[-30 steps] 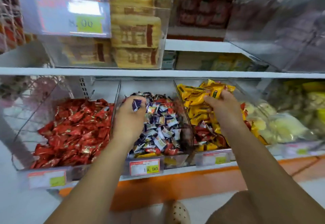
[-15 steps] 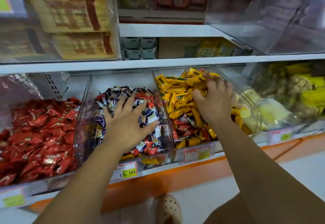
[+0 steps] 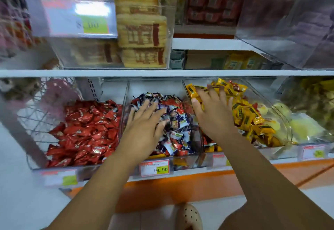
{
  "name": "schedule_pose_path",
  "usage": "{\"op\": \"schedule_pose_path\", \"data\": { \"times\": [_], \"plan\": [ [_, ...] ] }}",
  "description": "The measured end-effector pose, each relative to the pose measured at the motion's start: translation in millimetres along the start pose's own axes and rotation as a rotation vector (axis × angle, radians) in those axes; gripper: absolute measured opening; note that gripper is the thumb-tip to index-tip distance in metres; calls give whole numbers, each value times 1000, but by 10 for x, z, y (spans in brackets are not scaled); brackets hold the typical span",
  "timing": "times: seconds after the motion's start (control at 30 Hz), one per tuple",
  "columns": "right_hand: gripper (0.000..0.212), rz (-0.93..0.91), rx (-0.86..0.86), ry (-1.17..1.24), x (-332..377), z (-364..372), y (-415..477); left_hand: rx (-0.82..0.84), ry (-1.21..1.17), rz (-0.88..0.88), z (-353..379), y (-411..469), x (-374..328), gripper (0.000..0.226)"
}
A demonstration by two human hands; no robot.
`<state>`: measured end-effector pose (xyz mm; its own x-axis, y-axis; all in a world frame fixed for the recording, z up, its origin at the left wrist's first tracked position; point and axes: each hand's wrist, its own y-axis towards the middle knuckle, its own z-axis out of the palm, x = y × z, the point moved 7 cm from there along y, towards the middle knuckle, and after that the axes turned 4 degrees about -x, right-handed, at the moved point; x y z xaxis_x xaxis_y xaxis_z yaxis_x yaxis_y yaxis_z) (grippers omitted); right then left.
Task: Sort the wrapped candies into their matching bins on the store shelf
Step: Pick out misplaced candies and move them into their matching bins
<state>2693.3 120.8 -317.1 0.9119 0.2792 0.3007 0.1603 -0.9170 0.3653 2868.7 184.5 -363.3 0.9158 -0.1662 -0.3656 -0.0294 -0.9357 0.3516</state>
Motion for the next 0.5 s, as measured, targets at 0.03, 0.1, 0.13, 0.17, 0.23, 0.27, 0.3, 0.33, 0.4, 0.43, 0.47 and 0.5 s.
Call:
{"op": "schedule_pose_path", "data": {
  "times": [0.03,0.1,0.13,0.17,0.23,0.27,0.3,0.33,0.4,0.43,0.47,0.5],
  "plan": [
    [45,-50,13,50,176,25,-53,-46,-38,7,-95,-68,33,53],
    [43,-139,45,157,509,80,-139,-129,-81,22,-293,-205,105,48],
    [41,-162,65,219,657,103,-169,-163,-78,17,-391,-269,156,45],
    [40,-170,90,276,788,124,-198,-191,-74,-2,-487,-328,218,44],
    [38,-188,155,351,1024,198,-252,-235,-54,-66,-688,-450,401,44],
    [37,-208,193,368,1113,240,-276,-246,-41,-99,-764,-499,500,43],
    [37,-238,230,378,1255,309,-296,-245,-24,-146,-836,-581,673,42],
    [37,-259,258,381,1343,352,-312,-231,-17,-193,-869,-647,808,42],
    [39,-299,290,391,1549,446,-307,-210,-23,-269,-932,-802,1095,44],
    [39,-313,297,407,1652,490,-286,-207,-32,-294,-957,-881,1213,44],
    [39,-327,305,424,1748,532,-249,-198,-38,-316,-958,-949,1309,44],
    [39,-354,315,435,1843,573,-189,-179,-44,-332,-941,-994,1378,46]
  ]
}}
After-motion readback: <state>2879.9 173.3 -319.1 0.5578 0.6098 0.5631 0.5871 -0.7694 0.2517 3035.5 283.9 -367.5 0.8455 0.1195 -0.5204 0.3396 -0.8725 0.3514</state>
